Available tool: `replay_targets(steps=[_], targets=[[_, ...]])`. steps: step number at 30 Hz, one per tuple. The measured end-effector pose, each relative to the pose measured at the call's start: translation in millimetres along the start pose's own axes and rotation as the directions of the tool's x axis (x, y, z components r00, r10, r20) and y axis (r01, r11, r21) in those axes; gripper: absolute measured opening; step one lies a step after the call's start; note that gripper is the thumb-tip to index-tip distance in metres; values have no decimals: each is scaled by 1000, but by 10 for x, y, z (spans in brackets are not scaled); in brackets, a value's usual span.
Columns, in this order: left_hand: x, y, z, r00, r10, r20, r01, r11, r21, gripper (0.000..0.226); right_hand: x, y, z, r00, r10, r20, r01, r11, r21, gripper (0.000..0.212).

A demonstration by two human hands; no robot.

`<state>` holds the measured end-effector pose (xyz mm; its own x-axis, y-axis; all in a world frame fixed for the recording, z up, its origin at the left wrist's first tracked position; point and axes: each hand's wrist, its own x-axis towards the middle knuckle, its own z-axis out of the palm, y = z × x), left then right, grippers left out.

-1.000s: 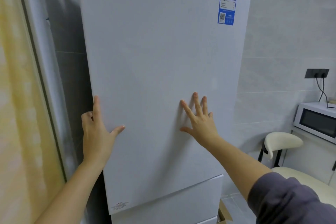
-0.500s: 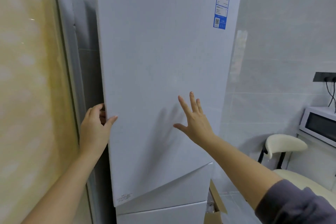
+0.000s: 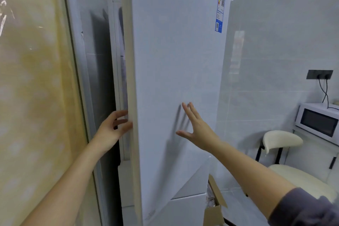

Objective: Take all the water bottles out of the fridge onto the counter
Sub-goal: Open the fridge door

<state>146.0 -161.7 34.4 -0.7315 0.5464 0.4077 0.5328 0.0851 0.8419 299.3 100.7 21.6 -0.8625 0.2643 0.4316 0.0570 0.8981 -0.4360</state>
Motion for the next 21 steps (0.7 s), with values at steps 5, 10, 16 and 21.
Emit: replay_targets(steps=[5,10,16,21], targets=[[30,165,68,967,20,255,-14,1000,-23,50,-189,30,-172,997,13,78,-16,999,39,94],[53,345,134,918,85,388,-90,996,-6,69,-404,-6,-323,997,50,66,-55,995,88,99],[-16,522,346,853,187,488,-198,980,-29,33,-706,-127,-551,980,146,135,-184,925,334,116],[-60,725,688,819,311,482,-354,935,-2,21,-1033,-205,-861,976,144,166,-207,855,475,127]])
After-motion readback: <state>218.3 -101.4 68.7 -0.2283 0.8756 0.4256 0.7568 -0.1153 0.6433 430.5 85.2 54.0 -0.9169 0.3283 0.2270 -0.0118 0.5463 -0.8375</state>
